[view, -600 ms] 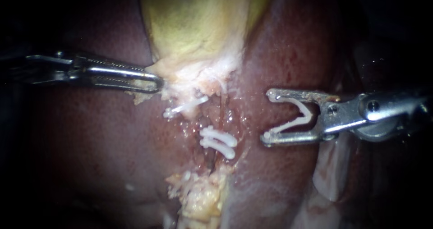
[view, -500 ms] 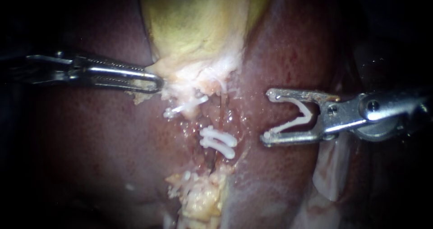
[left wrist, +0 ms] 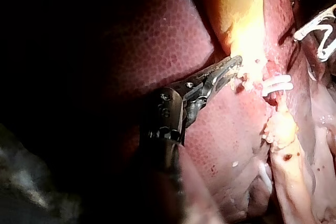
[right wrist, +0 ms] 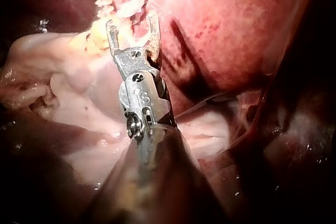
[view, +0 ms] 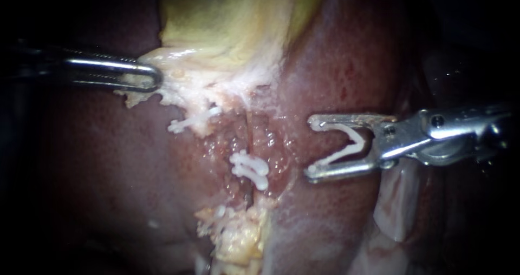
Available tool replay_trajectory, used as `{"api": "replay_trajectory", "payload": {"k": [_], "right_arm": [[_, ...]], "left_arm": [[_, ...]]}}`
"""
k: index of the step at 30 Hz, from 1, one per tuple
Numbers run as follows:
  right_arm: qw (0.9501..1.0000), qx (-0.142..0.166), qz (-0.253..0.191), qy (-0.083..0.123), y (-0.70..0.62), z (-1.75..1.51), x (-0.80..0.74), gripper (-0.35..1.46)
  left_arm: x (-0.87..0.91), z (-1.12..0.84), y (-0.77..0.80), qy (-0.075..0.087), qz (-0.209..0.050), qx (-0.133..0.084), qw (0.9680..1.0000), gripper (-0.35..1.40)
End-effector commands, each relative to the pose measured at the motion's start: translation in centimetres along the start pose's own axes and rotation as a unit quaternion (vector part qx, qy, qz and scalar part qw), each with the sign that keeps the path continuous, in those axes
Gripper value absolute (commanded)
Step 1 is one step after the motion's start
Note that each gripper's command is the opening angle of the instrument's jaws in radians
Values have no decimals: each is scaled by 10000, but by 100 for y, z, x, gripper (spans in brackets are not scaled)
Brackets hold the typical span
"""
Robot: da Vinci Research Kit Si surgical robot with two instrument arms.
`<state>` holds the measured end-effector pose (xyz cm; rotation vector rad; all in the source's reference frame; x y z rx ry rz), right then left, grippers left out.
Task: Clipping third clip right tube
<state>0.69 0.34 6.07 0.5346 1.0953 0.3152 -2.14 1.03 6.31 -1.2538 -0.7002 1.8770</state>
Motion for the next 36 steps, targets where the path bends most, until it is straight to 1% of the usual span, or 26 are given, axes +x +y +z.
{"api": "replay_trajectory", "payload": {"k": [1, 5, 10, 14, 15, 18, 24, 26, 28, 31, 32, 34, 36], "right_arm": [[10000, 22, 86, -18, 3, 5, -3, 50], [9991, 165, 379, 44, 14, 28, -19, 50], [9969, 341, 687, 185, 35, 59, -37, 49], [9957, 342, 812, 291, 54, 83, -42, 49], [9949, 334, 883, 365, 58, 88, -43, 49], [9918, 333, 1086, 588, 67, 100, -40, 49], [9847, 393, 1382, 984, 70, 113, -33, 49], [9814, 423, 1471, 1159, 71, 117, -30, 49], [9762, 477, 1612, 1374, 72, 121, -27, 49], [9703, 546, 1718, 1614, 71, 124, -24, 49], [9692, 558, 1746, 1642, 71, 124, -23, 49], [9689, 554, 1752, 1659, 69, 124, -21, 49], [9688, 619, 1749, 1645, 66, 122, -19, 49]], "left_arm": [[0, 0, 0, -3, 8, 7, 10000, -35], [0, 0, 0, -4, 9, 5, 10000, -35], [0, 0, 0, -4, 9, 5, 10000, -35], [0, 0, 0, -4, 9, 5, 10000, -35], [0, 0, 0, -4, 9, 5, 10000, -35], [0, 0, 0, -4, 9, 5, 10000, -35], [0, 0, 0, -4, 9, 5, 10000, -35], [0, 0, 0, -4, 9, 5, 10000, -35], [0, 0, 0, -4, 9, 5, 10000, -35], [0, 0, 0, -4, 9, 5, 10000, -35], [0, 0, 0, -4, 9, 6, 10000, -35], [0, 0, 0, -3, 9, 6, 10000, -35], [0, 0, 0, -3, 9, 6, 10000, -35]]}}
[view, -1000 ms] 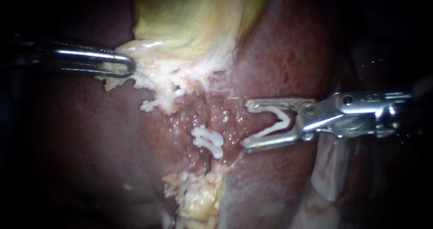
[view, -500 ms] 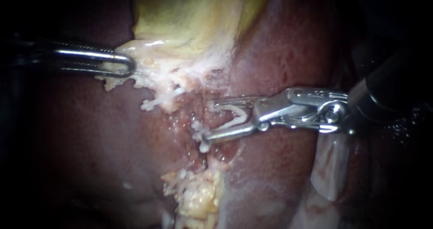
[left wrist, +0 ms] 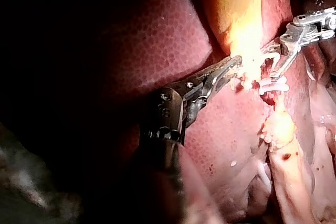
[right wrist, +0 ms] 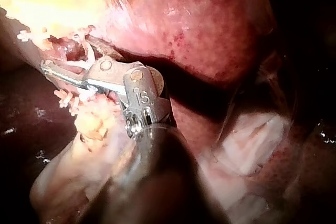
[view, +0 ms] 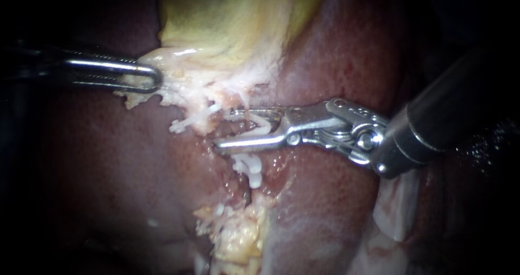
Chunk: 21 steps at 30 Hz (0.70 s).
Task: Clipping third clip right tube
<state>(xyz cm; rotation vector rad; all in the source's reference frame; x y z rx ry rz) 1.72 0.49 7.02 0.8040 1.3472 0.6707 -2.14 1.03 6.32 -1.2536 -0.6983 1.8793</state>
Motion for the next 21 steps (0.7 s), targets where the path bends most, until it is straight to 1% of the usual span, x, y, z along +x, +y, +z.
{"api": "replay_trajectory", "payload": {"k": [1, 4, 8, 9, 11, 14, 18, 21], "right_arm": [[10000, 77, 4, -4, -3, -1, 3, 49], [9993, 376, 48, -1, -14, -4, 9, 48], [9964, 847, 61, -51, -32, -8, 23, 46], [9957, 920, 65, -64, -36, -9, 26, 45], [9954, 955, 106, -41, -43, -9, 32, 45], [9946, 1025, 145, -20, -48, -8, 36, 45], [9946, 1025, 148, -19, -49, -8, 37, 39], [9942, 1026, 330, -32, -50, -9, 38, 27]], "left_arm": [[0, 0, 0, 0, -1, 0, 10000, -35], [0, 0, 0, 0, 0, -1, 10000, -35], [0, 0, -1, 0, 1, -1, 10000, -35], [0, 0, -1, -1, 1, -2, 10000, -35], [-1, 1, -1, 0, 1, -1, 10000, -35], [-1, 1, -2, 0, 2, -1, 10000, -35], [-1, 1, -2, -1, 2, -2, 10000, -35], [-1, 1, -2, -1, 2, -2, 10000, -35]]}}
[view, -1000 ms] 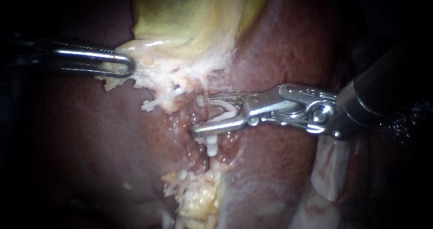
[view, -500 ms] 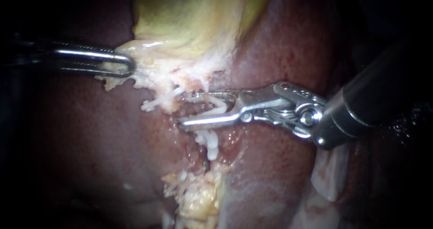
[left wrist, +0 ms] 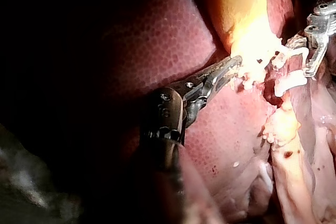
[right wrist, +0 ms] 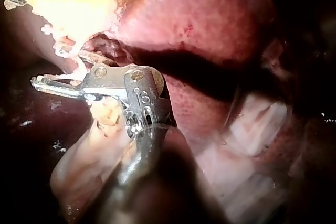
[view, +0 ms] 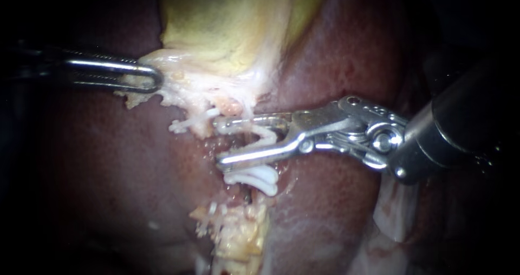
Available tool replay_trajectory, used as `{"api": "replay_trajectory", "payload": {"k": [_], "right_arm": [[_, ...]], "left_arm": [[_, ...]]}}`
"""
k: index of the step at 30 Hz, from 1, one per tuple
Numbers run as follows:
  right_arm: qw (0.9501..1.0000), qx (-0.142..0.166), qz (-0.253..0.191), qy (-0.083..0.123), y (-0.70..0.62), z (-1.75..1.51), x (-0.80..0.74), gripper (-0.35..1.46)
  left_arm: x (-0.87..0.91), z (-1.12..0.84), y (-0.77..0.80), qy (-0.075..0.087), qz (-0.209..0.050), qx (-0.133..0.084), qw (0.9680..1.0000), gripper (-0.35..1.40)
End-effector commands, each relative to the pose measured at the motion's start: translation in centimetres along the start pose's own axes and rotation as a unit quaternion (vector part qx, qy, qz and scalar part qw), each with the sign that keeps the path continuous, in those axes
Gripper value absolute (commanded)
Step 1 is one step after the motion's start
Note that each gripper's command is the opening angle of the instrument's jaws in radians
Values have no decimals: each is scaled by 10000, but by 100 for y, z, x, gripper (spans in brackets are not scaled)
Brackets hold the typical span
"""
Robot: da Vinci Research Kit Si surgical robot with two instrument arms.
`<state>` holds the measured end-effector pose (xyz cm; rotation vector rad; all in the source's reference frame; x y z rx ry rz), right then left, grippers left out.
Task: Clipping third clip right tube
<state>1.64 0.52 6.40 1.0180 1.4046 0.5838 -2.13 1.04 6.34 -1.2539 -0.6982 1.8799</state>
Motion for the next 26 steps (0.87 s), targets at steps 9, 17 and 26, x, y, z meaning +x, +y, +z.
{"api": "replay_trajectory", "payload": {"k": [9, 17, 26], "right_arm": [[9996, 0, 280, 7, -7, -2, 1, -35], [9992, -195, 353, 78, -3, -3, -3, -35], [9992, -202, 347, 79, -1, -1, -5, -35]], "left_arm": [[0, 0, 0, 0, -1, -1, 10000, -35], [0, 0, 0, 0, -1, -1, 10000, -35], [0, 0, 0, 0, -1, -1, 10000, -35]]}}
